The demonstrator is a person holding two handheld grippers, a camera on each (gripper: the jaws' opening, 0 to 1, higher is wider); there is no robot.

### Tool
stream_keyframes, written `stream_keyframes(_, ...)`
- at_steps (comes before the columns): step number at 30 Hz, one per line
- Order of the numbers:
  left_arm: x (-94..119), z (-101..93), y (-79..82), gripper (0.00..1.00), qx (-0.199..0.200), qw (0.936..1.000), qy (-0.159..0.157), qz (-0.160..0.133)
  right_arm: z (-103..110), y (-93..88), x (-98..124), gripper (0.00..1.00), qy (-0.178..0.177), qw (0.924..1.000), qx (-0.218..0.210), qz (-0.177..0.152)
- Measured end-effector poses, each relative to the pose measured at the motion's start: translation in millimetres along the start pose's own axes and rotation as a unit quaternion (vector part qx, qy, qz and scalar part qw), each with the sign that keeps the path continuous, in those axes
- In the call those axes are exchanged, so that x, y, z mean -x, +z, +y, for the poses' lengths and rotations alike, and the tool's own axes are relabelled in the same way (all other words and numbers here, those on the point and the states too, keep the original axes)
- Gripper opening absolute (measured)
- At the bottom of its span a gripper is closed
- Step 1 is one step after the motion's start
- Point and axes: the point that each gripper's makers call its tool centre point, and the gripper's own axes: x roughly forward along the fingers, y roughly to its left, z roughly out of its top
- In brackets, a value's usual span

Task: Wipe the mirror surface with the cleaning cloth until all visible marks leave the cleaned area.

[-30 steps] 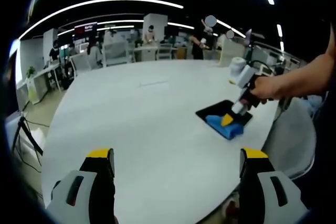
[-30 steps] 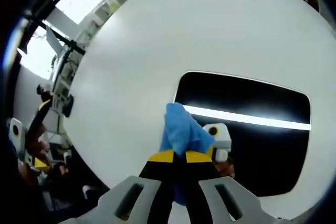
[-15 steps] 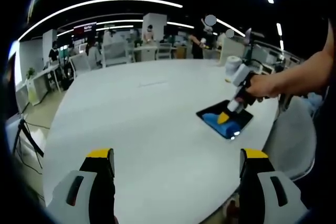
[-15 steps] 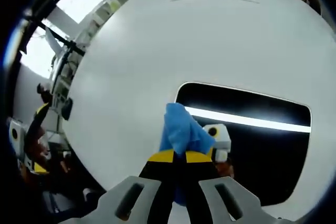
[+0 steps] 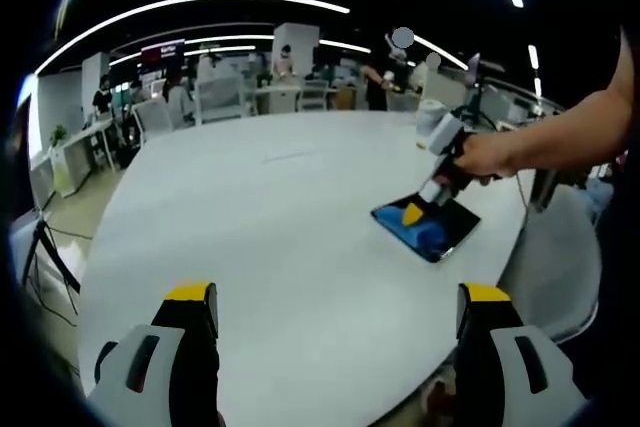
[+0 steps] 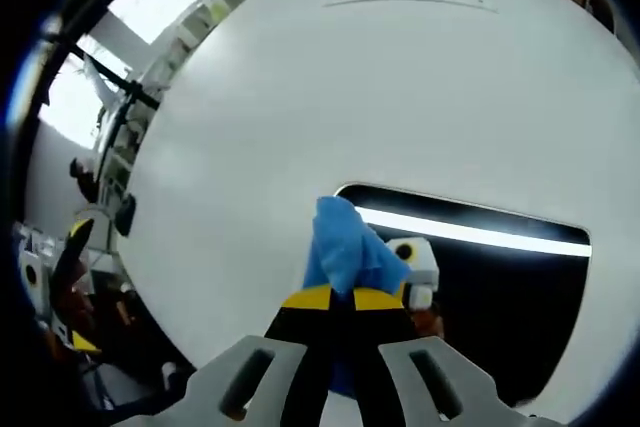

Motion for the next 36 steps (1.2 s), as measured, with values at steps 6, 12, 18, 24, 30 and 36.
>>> stream_keyframes(6,2.3,1.2,-1.8,0.99,0.004,1.0,0.004,-0.001,-5.7,11.0,-3.0,0.0,-0.004,1.0,0.001,-0.003)
stream_keyframes(12,2.3,-0.8,-4.6,0.99,0.007,1.0,0.003,0.001,-8.3,20.2,-3.6,0.0,-0.004,1.0,-0.001,-0.006)
stream_keyframes(18,1.0,-4.3,-3.4,0.99,0.006,1.0,-0.001,0.001,-10.1,30.8,-7.0,0.0,-0.005,0.9999,-0.009,-0.006)
stream_keyframes(24,0.0,-3.7,-1.2,0.99,0.004,1.0,-0.002,0.0,-15.5,37.5,-10.0,0.0,0.003,0.9998,-0.021,-0.007)
stream_keyframes(30,-1.0,-3.8,-1.0,0.99,0.004,1.0,-0.002,0.0,-14.0,35.7,-9.0,0.0,0.004,0.9998,-0.016,-0.008)
stream_keyframes(36,-3.1,-5.5,0.6,0.99,0.003,1.0,-0.003,-0.001,-13.1,34.4,-7.2,0.0,0.004,0.9999,-0.012,-0.009)
